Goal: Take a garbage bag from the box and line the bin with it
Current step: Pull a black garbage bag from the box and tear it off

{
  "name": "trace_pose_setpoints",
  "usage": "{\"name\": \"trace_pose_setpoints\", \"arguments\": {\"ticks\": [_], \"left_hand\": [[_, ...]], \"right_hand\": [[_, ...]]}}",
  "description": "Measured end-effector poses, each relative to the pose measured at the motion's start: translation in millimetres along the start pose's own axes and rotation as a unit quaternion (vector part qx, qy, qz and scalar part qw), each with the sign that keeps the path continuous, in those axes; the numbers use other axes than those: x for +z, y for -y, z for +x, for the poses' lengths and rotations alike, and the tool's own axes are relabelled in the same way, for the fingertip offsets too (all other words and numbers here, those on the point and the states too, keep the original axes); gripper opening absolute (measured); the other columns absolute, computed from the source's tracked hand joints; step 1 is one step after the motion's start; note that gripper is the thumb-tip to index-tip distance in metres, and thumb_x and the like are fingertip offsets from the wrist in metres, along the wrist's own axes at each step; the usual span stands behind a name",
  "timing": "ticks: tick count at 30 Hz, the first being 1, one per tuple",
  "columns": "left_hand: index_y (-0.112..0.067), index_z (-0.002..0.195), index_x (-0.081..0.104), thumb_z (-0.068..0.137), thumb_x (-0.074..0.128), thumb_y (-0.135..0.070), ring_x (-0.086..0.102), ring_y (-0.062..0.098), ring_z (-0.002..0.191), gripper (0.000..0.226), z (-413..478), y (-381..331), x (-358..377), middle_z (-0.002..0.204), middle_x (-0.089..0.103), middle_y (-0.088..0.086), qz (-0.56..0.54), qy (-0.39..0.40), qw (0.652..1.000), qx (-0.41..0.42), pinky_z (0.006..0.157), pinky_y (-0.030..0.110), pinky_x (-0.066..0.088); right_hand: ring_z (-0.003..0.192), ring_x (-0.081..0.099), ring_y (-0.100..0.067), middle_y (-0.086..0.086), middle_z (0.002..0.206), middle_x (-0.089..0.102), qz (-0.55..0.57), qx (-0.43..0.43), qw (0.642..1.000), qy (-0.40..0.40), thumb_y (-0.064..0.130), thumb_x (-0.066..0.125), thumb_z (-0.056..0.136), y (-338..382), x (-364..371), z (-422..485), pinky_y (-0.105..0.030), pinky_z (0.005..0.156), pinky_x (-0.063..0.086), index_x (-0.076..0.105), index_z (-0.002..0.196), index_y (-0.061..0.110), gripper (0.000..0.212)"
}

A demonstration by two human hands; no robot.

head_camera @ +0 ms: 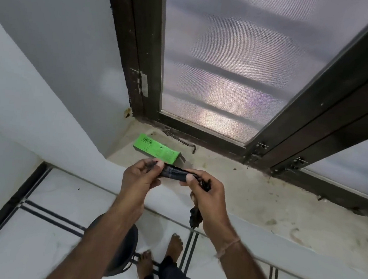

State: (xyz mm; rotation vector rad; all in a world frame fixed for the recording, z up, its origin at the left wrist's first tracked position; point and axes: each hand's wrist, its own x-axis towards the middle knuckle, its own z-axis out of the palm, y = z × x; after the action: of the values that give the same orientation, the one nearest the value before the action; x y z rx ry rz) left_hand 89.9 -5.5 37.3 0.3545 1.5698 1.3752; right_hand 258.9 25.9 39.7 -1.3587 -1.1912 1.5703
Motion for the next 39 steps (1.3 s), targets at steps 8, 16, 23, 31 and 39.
{"name": "trace_pose_setpoints", "arguments": {"ticks": [8, 16, 23, 31, 39], "left_hand": [[-0.037, 0.148, 0.047, 0.076, 0.083, -0.044, 0.007, 0.036, 0.155, 0.081, 85.9, -12.0, -19.3, 0.168, 0.016, 0.009, 0.571, 0.06, 0.783, 0.237, 0.113, 0.06, 0.029], [-0.032, 0.128, 0.065, 0.062, 0.064, -0.064, 0.043, 0.034, 0.133, 0.074, 98.2, -9.0, -23.0, 0.143, 0.043, 0.011, 0.468, 0.086, 0.846, 0.24, 0.1, 0.031, 0.038], [-0.042, 0.124, 0.062, 0.067, 0.07, -0.06, 0.044, 0.033, 0.128, 0.06, 86.9, -5.1, -31.6, 0.137, 0.043, 0.007, 0.425, 0.079, 0.862, 0.266, 0.104, 0.042, 0.044], [-0.039, 0.123, 0.065, 0.071, 0.079, -0.043, 0.047, 0.025, 0.128, 0.054, 75.0, -3.9, -42.5, 0.134, 0.041, 0.0, 0.395, 0.079, 0.87, 0.284, 0.101, 0.036, 0.046], [-0.036, 0.123, 0.066, 0.07, 0.08, -0.041, 0.049, 0.0, 0.119, 0.055, 57.7, 14.9, -28.4, 0.126, 0.043, -0.001, 0.323, 0.08, 0.907, 0.257, 0.097, 0.023, 0.048]], "right_hand": [[0.051, 0.042, -0.003, -0.014, 0.091, 0.08, 0.022, 0.022, 0.996, -0.088, 0.02, 0.063, 0.102, -8.7, -41.9, 24.3, -0.022, 0.052, 0.038, 0.076, 0.113, 0.015, 0.017], [0.062, 0.062, 0.005, -0.009, 0.091, 0.081, -0.038, -0.012, 0.995, -0.097, 0.016, 0.068, 0.099, -15.8, -43.9, 32.3, -0.022, 0.071, 0.047, 0.077, 0.109, 0.014, 0.013], [0.059, 0.06, 0.006, -0.005, 0.088, 0.078, -0.03, -0.034, 0.995, -0.087, 0.014, 0.067, 0.1, -3.9, -40.5, 40.2, -0.019, 0.07, 0.046, 0.076, 0.104, 0.019, 0.011], [0.053, 0.052, 0.006, -0.01, 0.089, 0.08, -0.063, -0.008, 0.996, -0.063, 0.017, 0.064, 0.102, 3.3, -33.3, 48.3, -0.02, 0.063, 0.042, 0.077, 0.108, 0.013, 0.015], [0.054, 0.043, -0.007, -0.007, 0.081, 0.065, -0.033, -0.009, 0.999, -0.011, 0.021, 0.063, 0.103, 1.3, -0.6, 49.7, -0.02, 0.051, 0.04, 0.073, 0.107, 0.021, 0.011]]}}
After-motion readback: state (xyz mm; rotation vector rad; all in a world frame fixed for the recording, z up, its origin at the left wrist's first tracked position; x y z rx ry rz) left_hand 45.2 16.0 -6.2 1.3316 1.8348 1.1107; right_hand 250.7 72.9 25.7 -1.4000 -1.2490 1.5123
